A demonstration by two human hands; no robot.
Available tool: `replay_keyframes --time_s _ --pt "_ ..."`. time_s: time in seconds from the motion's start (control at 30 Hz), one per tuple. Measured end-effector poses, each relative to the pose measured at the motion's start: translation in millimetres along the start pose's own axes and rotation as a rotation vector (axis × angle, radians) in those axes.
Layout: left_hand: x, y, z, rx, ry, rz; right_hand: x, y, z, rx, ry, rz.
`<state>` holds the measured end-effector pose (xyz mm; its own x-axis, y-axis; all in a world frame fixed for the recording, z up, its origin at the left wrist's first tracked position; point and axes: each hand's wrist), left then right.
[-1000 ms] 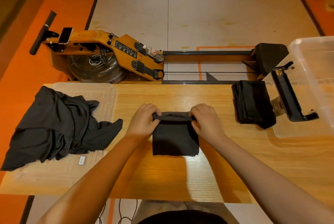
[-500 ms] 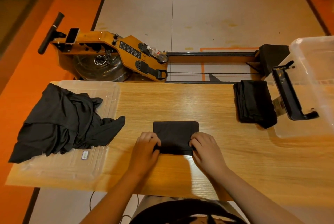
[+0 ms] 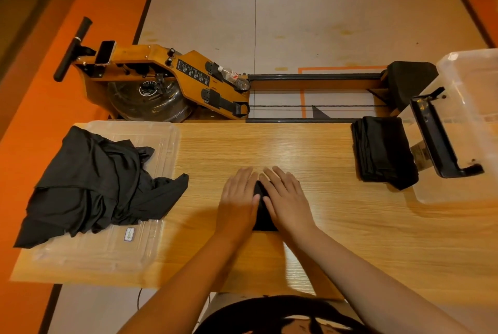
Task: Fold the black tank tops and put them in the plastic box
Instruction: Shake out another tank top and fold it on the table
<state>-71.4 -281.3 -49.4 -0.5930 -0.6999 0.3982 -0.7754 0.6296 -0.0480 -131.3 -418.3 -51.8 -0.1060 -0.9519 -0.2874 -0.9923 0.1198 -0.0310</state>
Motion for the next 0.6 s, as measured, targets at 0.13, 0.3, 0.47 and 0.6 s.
replay_keyframes --time_s 0.13,0.3,0.47,0.6 --pt "-17 4 22 -0.176 -0.099 -0.017 6 8 24 -0.18 0.095 0.076" --pt "-25 2 22 -0.213 -0.109 -0.02 8 11 27 -0.189 0.116 0.152" --pt "-32 0 20 -0.228 -0.056 0.02 6 10 27 -0.168 0.093 0.169" --pt "-43 -8 7 -0.212 0.048 0.044 22 12 15 -0.134 0.01 0.196"
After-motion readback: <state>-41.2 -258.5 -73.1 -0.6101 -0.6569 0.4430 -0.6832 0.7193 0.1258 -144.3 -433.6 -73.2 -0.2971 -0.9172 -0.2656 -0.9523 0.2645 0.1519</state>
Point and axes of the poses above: each hand's wrist, its own y-axis away from the middle knuckle, its own z-axis out of the palm, x = y × z, and after that the axes turned 2 degrees about y, right-handed
